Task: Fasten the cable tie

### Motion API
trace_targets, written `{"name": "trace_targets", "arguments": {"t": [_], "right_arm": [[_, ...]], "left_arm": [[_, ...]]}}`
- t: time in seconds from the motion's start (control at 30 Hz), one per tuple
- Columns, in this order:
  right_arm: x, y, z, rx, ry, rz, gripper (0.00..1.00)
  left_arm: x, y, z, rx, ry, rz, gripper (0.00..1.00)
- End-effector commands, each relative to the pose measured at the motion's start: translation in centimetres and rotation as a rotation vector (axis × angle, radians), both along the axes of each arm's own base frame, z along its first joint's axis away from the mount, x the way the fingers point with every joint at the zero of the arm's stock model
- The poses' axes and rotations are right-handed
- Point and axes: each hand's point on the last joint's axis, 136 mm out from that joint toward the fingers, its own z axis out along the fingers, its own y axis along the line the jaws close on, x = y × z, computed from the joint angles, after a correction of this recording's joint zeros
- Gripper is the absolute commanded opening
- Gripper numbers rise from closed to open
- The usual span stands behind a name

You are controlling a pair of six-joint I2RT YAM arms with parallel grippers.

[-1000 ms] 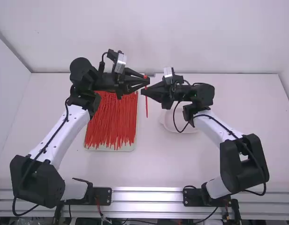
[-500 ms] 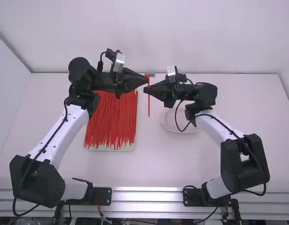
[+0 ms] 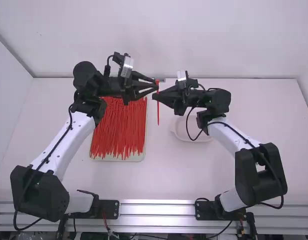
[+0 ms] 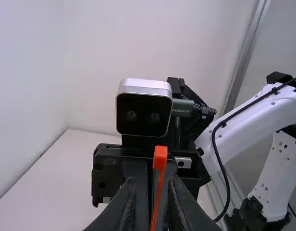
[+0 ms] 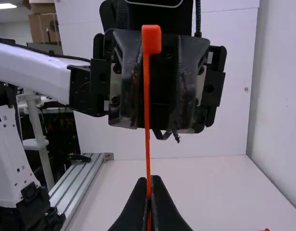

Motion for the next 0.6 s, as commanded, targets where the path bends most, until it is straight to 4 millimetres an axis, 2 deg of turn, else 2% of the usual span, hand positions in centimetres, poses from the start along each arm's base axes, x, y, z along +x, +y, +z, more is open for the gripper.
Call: {"name": "trace_targets", "arguments": {"t": [0.0, 0.17, 0.4, 0.57], "right_arm": [[-0.69, -0.11, 2.0, 0.019, -0.054, 0.003, 0.0], [-0.54, -0.29, 2.0, 0.019, -0.054, -0.003, 0.0], [-0.88, 0.11, 2.0, 0.019, -0.054, 0.01, 0.0], [-0.88, 0.11, 2.0, 0.02, -0.054, 0.01, 0.0]], "left_arm": [[-0.43, -0.27, 1.03, -0.004, -0.034, -0.019, 0.17], [-0.43, -0.26, 1.02, -0.003, -0.033, -0.019, 0.1], [-0.45, -0.29, 1.02, -0.003, -0.034, -0.019, 0.08], [-0.48, -0.32, 1.01, -0.003, -0.031, -0.021, 0.02]]}}
